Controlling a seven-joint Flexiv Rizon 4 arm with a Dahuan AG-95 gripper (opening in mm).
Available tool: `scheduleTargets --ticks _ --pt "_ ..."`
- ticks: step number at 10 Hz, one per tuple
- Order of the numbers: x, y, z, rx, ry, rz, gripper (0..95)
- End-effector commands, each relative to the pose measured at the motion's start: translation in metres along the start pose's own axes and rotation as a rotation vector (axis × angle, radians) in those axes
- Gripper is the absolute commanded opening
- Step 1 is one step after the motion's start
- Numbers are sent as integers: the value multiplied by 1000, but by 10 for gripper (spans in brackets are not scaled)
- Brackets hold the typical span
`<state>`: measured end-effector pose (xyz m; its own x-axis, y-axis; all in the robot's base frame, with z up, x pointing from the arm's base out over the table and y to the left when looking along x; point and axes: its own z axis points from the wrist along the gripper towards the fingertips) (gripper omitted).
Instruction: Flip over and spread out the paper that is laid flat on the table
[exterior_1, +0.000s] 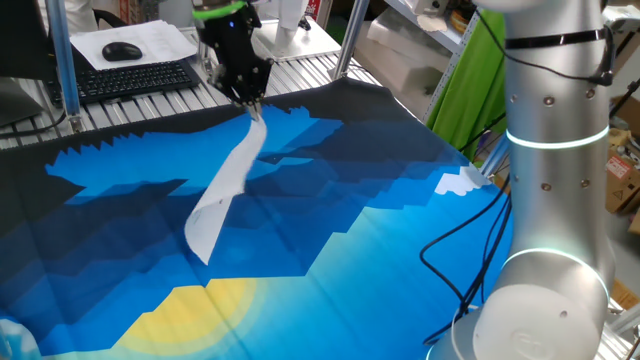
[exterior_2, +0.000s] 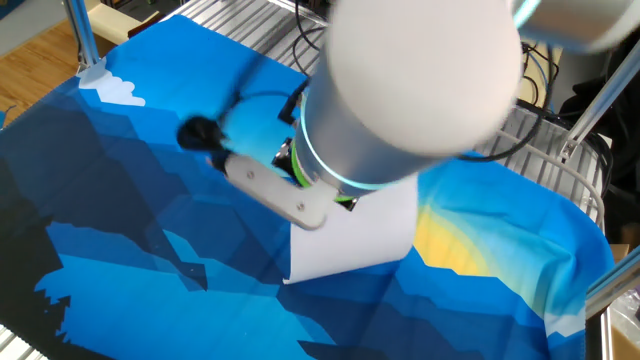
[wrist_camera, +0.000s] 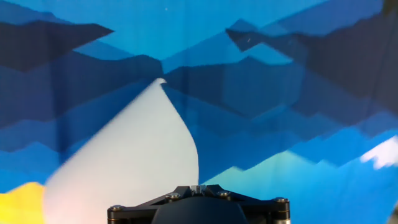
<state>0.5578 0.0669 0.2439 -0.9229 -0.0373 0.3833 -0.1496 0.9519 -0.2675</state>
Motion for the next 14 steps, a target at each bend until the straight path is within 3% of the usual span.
scheduleTargets --ticks 1,11,14 --pt "-14 -16 19 77 -31 -58 0" --pt "-26 -25 27 77 -54 -61 0" --pt "-41 -32 42 66 -58 -65 0"
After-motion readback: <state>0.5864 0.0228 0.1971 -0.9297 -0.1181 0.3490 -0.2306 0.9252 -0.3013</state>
